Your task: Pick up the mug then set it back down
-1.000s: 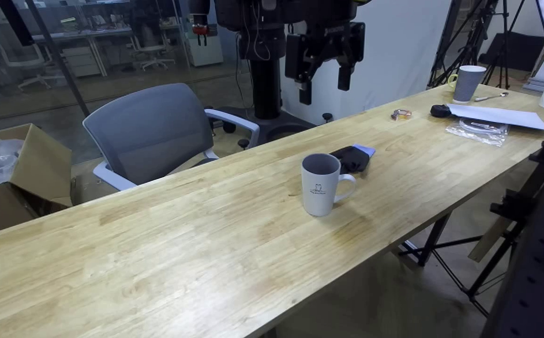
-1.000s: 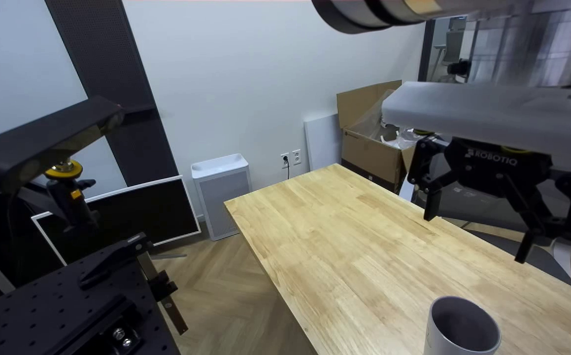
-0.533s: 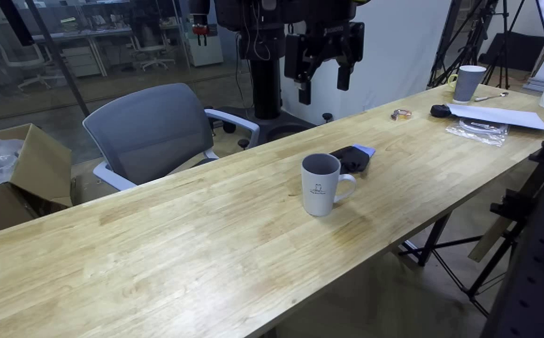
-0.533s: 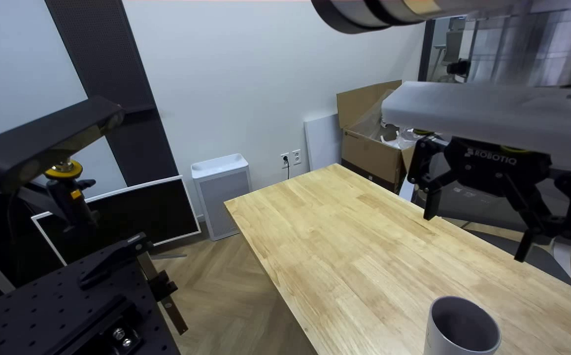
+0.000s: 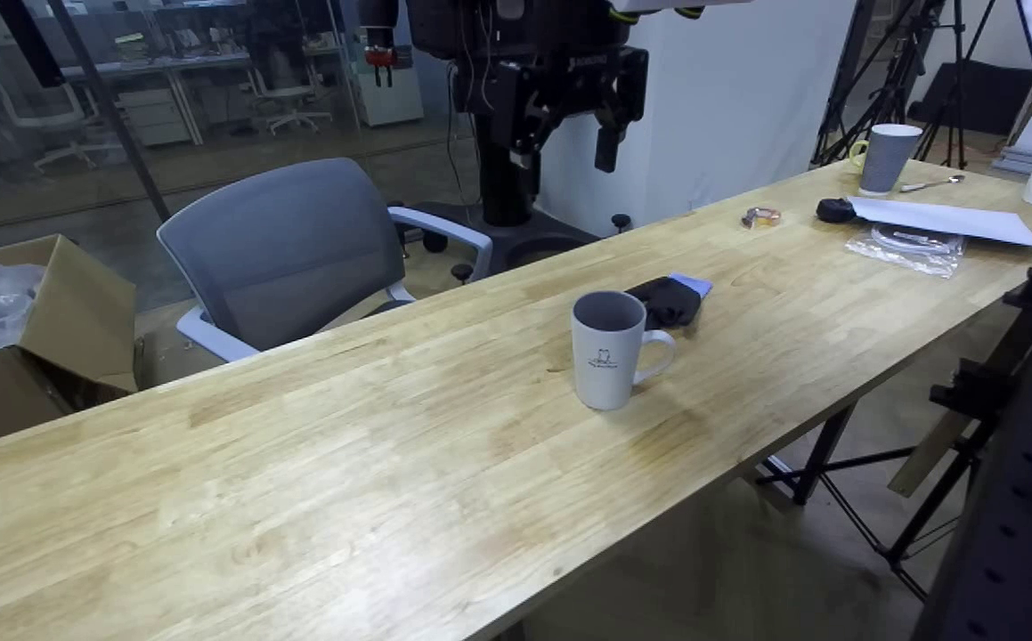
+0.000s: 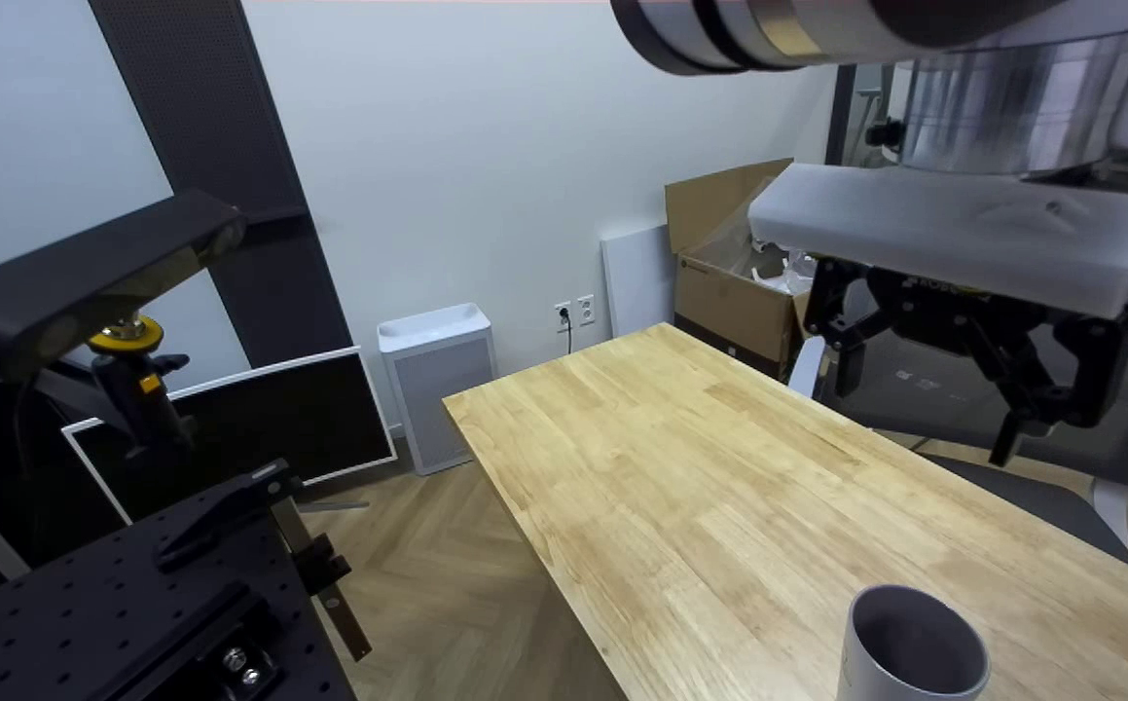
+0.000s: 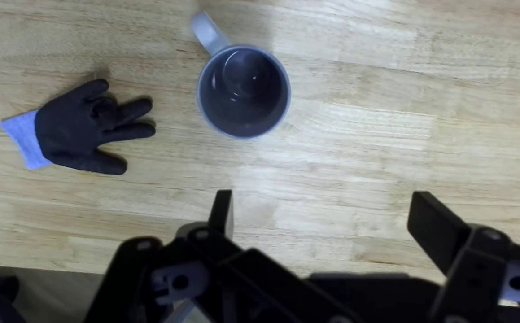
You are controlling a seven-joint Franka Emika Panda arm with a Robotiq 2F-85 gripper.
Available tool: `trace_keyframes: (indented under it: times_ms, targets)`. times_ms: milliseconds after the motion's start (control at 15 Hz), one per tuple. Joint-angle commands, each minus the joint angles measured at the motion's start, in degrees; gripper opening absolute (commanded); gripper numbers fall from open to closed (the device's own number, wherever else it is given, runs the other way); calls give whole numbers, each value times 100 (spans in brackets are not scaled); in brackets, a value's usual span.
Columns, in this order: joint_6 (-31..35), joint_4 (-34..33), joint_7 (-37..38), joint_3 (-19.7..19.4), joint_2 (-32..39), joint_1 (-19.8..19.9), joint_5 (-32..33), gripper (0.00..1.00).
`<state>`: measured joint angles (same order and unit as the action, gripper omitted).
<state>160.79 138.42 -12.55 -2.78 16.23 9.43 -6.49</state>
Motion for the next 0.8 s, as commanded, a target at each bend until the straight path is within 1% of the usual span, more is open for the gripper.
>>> trace_keyframes:
  times_ms: [0,267,733]
  targets:
    - [124,-276,-210,332,386,198,-340,100]
    - [183,-436,-166,418,812,285,-342,100]
    - [370,-728,38,236,1648,327,-74,100]
